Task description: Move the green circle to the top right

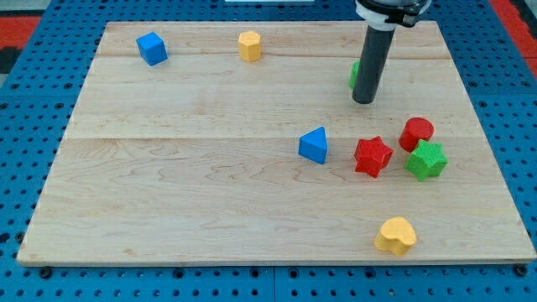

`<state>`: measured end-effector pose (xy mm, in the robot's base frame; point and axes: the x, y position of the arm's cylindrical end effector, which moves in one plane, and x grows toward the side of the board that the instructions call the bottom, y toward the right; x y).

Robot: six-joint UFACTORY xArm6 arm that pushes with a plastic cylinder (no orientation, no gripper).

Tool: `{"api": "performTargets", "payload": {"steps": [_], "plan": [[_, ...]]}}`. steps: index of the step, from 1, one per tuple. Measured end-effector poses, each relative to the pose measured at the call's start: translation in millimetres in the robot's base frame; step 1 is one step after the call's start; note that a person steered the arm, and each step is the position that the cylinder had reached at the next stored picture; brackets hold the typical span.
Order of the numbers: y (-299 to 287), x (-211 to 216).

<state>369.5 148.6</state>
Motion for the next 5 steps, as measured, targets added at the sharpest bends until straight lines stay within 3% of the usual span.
{"api": "performTargets", "payload": {"steps": [1,2,3,4,5], "plan": [[45,-37],[45,-6],[2,0],[-34,-40],[-17,-86]]}}
